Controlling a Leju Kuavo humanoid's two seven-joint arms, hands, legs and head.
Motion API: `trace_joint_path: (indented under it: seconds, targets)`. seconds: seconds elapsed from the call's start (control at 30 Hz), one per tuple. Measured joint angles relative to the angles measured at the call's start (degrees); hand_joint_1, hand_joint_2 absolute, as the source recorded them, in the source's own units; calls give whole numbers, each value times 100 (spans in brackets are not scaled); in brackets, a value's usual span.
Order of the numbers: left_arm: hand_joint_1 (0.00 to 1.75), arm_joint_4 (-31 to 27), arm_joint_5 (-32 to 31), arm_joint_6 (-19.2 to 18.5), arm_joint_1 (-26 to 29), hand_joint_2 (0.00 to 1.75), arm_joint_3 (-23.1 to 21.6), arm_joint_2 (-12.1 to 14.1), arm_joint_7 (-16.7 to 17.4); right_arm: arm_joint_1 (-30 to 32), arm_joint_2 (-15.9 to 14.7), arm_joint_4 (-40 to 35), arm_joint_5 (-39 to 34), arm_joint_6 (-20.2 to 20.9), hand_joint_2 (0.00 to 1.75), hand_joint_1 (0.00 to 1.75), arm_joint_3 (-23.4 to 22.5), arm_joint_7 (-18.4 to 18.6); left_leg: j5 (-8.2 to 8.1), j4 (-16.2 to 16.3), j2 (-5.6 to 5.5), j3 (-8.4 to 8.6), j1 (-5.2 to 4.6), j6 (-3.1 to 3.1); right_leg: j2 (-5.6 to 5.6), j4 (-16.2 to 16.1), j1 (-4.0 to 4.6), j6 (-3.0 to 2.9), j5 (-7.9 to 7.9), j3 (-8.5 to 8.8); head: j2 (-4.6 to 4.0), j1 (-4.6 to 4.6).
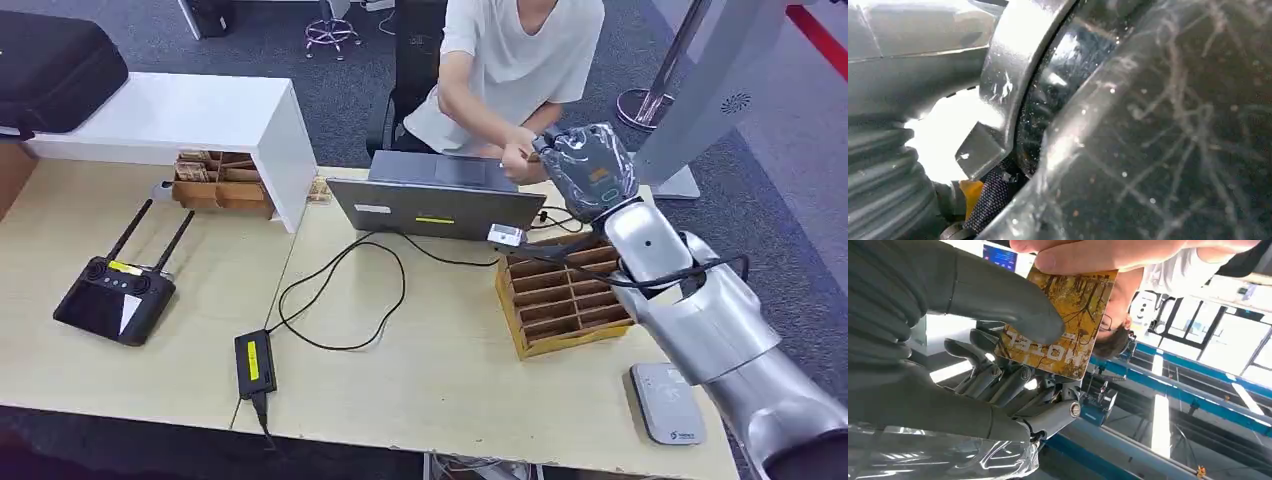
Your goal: Pass the card to the sensor for recognition and then transmit it.
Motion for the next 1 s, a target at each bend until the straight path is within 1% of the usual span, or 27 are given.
trace_joint_path:
  seconds: [0.13,0.17,0.3,0.37,1.0]
  targets:
    - [0,0,31,-20,-1,175,0,-2,-9,-6,20,42,-2,0,175,175,20,-2,0,0,0,0,-1,0,0,0,-1,0,0,0,0,0]
    - [0,2,61,-52,-1,175,0,0,-26,-6,22,44,-2,0,175,0,22,-11,0,0,0,0,-1,0,0,0,-1,0,0,0,0,0]
    - [0,20,109,-190,-7,175,0,2,-31,-7,44,48,-13,2,175,0,52,-13,0,0,1,-1,-3,0,0,0,-2,0,0,0,0,-2]
    - [0,26,109,-256,-28,175,0,2,29,-13,63,68,-20,2,175,0,68,-15,0,0,1,0,-3,0,0,1,-2,0,0,1,0,0]
    - [0,35,164,-256,-30,175,0,2,33,-27,94,96,-52,13,175,0,74,-9,0,0,2,1,-4,1,1,1,-3,0,0,1,0,0]
